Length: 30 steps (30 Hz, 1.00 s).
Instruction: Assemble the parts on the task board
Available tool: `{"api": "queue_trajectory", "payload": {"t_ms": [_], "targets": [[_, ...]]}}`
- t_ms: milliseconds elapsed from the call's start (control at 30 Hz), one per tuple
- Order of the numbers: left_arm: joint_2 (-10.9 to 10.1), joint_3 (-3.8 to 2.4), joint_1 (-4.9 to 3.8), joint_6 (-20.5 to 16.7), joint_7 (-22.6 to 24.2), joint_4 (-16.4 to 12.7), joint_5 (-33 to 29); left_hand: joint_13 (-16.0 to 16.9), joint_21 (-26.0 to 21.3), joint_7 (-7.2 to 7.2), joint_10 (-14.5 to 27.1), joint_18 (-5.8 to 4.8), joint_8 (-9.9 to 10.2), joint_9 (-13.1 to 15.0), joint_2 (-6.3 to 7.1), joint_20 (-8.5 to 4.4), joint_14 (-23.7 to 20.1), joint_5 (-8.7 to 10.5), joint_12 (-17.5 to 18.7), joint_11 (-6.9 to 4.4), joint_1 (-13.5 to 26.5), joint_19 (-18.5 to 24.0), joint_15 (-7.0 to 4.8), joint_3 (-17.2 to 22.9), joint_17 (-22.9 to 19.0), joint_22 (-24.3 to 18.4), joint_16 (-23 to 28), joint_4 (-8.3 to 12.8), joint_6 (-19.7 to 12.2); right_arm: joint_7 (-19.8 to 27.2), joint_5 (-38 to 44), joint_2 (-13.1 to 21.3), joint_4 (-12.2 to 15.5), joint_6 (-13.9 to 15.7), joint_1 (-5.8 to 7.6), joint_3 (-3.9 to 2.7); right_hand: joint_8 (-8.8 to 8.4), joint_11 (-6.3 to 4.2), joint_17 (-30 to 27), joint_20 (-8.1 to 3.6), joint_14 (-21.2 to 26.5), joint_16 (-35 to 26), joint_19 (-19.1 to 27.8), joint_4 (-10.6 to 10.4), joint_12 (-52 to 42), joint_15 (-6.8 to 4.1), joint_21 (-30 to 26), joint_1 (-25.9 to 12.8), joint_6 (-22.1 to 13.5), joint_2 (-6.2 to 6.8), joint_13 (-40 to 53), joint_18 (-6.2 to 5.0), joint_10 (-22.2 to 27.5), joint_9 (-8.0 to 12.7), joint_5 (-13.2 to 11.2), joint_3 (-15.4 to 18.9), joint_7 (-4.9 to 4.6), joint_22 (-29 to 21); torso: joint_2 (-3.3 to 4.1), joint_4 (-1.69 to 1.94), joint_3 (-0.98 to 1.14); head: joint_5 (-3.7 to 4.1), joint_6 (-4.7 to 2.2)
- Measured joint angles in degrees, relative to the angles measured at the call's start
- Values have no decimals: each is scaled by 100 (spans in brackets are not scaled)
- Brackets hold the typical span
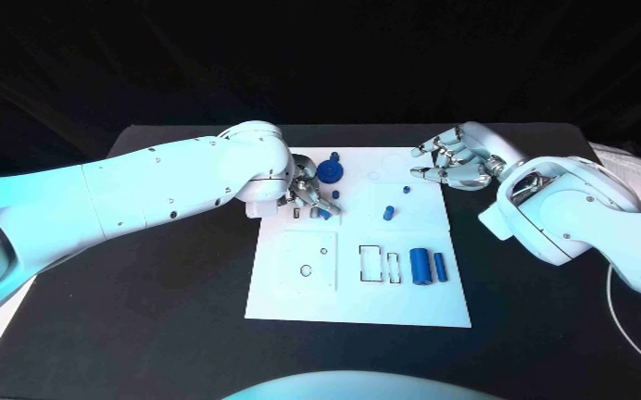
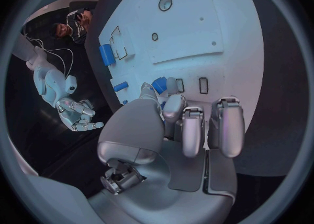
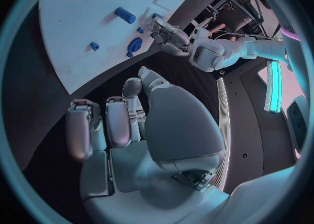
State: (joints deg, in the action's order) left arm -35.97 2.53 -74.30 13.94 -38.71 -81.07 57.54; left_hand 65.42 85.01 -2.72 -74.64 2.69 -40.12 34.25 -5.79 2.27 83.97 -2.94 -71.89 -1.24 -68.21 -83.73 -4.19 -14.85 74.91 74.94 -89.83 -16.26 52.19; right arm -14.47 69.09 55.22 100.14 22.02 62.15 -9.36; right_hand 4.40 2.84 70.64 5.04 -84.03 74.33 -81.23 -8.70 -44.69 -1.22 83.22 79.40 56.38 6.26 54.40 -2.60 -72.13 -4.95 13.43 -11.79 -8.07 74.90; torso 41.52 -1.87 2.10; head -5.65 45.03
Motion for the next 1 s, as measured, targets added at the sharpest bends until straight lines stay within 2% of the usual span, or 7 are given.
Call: {"api": "queue_trajectory", "payload": {"t_ms": [233, 467, 633, 867, 1000], "targets": [[4, 0, 0, -4, -1, -4, 0, -1, -1, 0, -20, 1, 0, 18, -10, -12, -1, 0, 0, -20, -10, -12, -1, -2, 0, -1, 0, 30, 0, 4, -3, -4, -9, -2, -5, 0, 0, 0, 0, 0, 0, 0, 0, 0, 0, 0, 0, 0, 0, 0, 0, 0, 0, 1, 0, 0, 0, 0, 0, -2, 0, -2, 7], [8, 0, 0, -21, -1, -8, 0, -21, -1, 0, -20, 1, 0, 51, -196, -21, -1, 0, 0, -20, -244, -22, -1, 139, 0, -1, 0, 170, 0, 6, -6, -11, -17, -9, -25, 0, 0, 0, 0, 0, 0, 0, 0, 0, 0, 0, 0, 0, 0, 0, 0, 0, 0, 1, 0, 0, 0, 4, 3, -4, 2, -2, 20], [10, -3, 0, -47, 0, -9, -1, -29, -2, 41, -20, 1, 0, 70, -315, -21, 19, 0, 0, -20, -572, -22, -20, 370, 0, -1, 0, 401, -42, 6, -8, -13, -21, -18, -30, 1, 0, 0, 0, 0, 0, 0, 0, 0, 0, 0, 0, 0, 0, 0, 0, 0, 0, 1, 0, 0, 0, 4, 3, -4, 3, -2, 27], [10, -16, -14, -100, 11, -16, -8, -109, -2, 82, 34, 1, 93, 52, -334, -63, -1, 16, 114, -72, -996, -21, -41, 778, 3, -2, 0, 810, -129, 8, -14, -15, -26, -30, -39, 1, 0, 0, 5, 0, 0, 0, 0, 0, 0, 0, 0, 0, 41, 0, 8, 0, 0, -5, 0, 0, -3, 4, -1, -4, 4, -5, 37], [9, -17, -17, -126, 15, -19, -15, -148, -2, 65, 55, 1, 136, 24, -331, -63, -1, -6, 155, -52, -1073, -21, -41, 939, 4, -2, 0, 833, -161, 8, -17, -15, -28, -40, -42, 1, 0, 0, 5, 0, 0, 0, 0, 0, 0, 0, 0, 0, 41, 0, 8, 0, 0, -4, 0, 0, -3, 3, -1, -4, 3, -6, 39]]}}
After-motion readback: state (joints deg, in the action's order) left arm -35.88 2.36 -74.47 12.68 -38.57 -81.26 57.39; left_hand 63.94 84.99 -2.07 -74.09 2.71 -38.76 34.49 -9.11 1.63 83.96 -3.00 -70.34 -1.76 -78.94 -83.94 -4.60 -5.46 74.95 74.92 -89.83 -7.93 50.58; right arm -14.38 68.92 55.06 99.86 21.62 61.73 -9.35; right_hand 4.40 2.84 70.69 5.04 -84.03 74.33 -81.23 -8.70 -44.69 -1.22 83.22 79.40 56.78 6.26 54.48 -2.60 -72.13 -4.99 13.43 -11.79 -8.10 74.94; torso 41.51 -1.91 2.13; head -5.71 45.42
